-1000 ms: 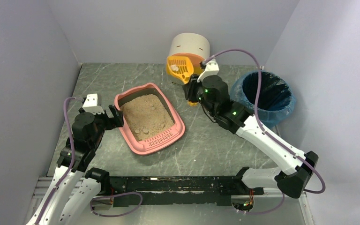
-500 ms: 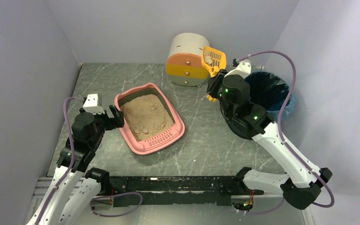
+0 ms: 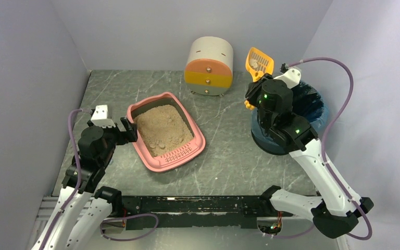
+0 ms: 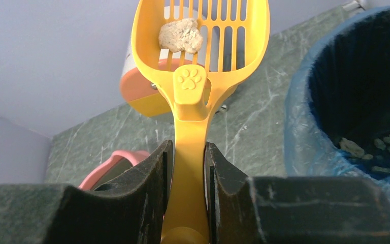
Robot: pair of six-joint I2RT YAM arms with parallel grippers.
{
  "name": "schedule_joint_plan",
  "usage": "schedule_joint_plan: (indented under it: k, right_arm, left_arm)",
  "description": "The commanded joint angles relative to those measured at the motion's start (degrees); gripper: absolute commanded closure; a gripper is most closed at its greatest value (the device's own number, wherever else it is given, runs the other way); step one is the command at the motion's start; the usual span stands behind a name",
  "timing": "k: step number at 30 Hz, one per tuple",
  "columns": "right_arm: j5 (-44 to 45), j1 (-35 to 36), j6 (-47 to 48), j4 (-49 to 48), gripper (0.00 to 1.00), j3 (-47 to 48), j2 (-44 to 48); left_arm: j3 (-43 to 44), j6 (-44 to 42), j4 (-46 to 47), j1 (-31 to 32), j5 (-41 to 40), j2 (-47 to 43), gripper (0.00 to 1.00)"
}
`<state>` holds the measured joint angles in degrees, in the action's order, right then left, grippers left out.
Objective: Clean the litter box
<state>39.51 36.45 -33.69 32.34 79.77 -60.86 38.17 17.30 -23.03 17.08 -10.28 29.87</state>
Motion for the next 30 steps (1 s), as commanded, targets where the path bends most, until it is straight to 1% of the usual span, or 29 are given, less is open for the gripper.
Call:
schedule_joint_plan:
  k: [1,8,13,17,20,26,30]
  right_arm:
    - [3.5,-2.5,-4.5,4.3,1.00,2.2,0.9]
    - [1.0,-6.5,-8.4,5.1,1.00,0.1,2.2]
    - [-0.7,-11.6,-12.4,7.1,1.00,0.6,1.8]
    - [-5.9,-16.3,-16.6,6.1,1.00,0.5,2.3]
    - [-11.4,-20.0,-20.4,4.3,1.00,-0.9,4.1]
    - [-11.7,-21.4,-30.8,2.8,1.00,-2.7,8.4]
    - [-14.7,-21.6,-35.3,-0.1,1.00,-4.5,9.9]
  left_arm:
    - [0.3,-0.7,0.6,-0.1,1.2,-0.2,0.05]
    - [0.6,-0.9,0.2,-0.1,2.1,0.5,0.05]
    - [0.3,-0.7,0.5,-0.1,1.9,0.0,0.06]
    - [0.4,-0.9,0.5,-0.1,2.2,0.5,0.05]
    - [0.5,-1.0,0.4,-0.1,2.5,1.0,0.05]
    - [0.5,-0.9,0.5,-0.1,2.4,0.8,0.05]
    - [0.5,-0.9,0.5,-0.1,2.3,0.8,0.05]
